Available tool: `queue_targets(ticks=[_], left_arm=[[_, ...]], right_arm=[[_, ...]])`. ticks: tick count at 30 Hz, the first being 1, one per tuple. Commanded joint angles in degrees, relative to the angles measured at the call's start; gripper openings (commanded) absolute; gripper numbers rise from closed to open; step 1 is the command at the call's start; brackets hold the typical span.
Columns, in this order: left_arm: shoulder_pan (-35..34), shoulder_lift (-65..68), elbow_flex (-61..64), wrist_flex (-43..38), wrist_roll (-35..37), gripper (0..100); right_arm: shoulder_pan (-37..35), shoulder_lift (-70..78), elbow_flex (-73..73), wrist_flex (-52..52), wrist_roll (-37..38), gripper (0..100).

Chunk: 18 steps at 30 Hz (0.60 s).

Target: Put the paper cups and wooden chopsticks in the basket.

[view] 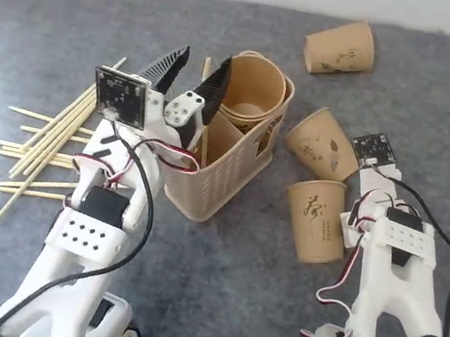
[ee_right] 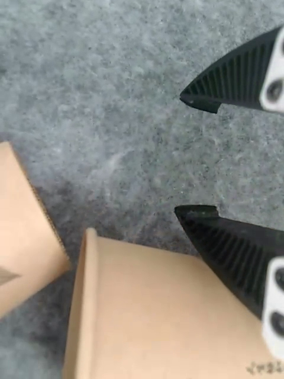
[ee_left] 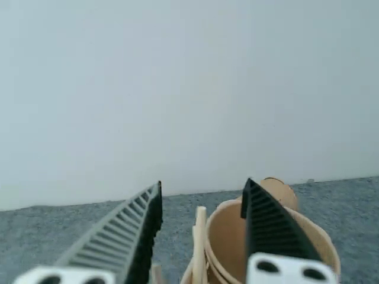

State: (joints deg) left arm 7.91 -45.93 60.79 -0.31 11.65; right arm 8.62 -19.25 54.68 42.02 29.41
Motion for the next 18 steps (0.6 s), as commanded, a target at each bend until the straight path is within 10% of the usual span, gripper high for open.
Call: queue_targets(ticks=[1, 10, 18], left_arm=[[-1.41, -9.41, -1.8, 7.74, 0.26, 21], [-17.93, -31.38, 1.01, 33.14, -6.24, 21], [-31.21, -34.11, 18.15, 35.16, -13.63, 21]], right_arm=[[-0.57, -1.98, -0.62, -0.75, -0.09, 26.3], [5.23, -8.4, -13.98, 2.24, -0.62, 26.3], [0.13, -2.95, -44.04, 8.75, -0.09, 26.3]])
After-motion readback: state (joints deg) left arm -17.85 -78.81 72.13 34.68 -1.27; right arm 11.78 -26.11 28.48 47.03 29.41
